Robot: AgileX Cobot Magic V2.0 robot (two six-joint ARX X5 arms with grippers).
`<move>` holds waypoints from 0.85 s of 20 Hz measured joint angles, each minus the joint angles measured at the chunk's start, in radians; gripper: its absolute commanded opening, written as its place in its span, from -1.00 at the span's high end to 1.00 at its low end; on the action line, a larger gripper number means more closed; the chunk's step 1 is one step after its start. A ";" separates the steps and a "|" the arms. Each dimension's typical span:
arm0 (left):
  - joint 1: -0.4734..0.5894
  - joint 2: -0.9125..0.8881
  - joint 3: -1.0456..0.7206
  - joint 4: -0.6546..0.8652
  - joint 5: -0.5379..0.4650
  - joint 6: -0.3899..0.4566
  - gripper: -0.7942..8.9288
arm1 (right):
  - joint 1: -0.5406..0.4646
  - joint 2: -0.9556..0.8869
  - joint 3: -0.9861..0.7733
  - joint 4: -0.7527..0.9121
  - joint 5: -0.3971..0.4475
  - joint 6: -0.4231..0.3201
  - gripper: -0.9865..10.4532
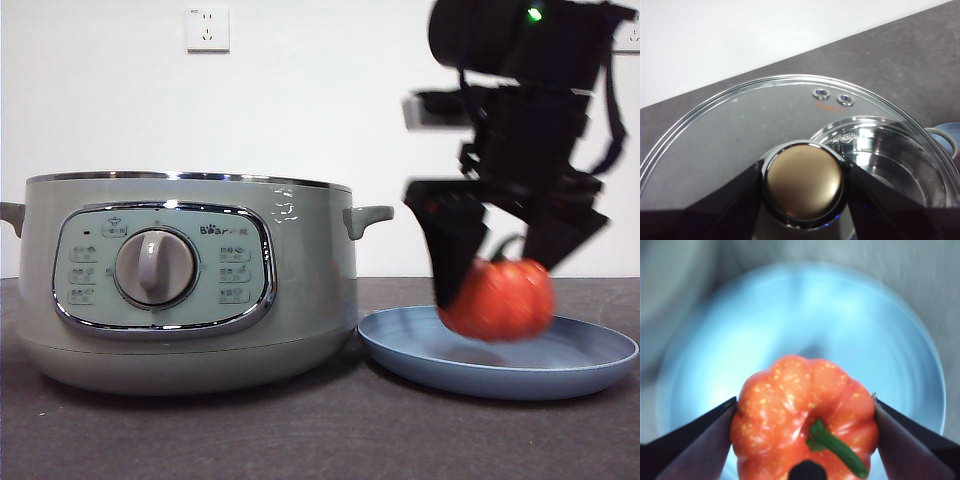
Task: Take the pumpkin out from the steamer,put the pumpkin in the blue plate,close the lid
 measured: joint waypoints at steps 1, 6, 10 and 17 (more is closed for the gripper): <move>0.000 0.001 0.000 0.001 0.000 0.000 0.85 | -0.013 0.003 -0.015 -0.001 -0.025 0.000 0.80; 0.000 0.002 0.000 0.005 0.000 0.000 0.85 | -0.069 0.006 -0.021 0.005 -0.101 0.000 0.31; 0.000 0.002 0.000 0.005 0.003 0.000 0.85 | -0.076 0.011 -0.021 0.002 -0.101 0.000 0.08; 0.000 0.009 0.000 0.004 0.058 0.000 0.85 | -0.076 0.019 -0.021 -0.006 -0.101 0.000 -0.13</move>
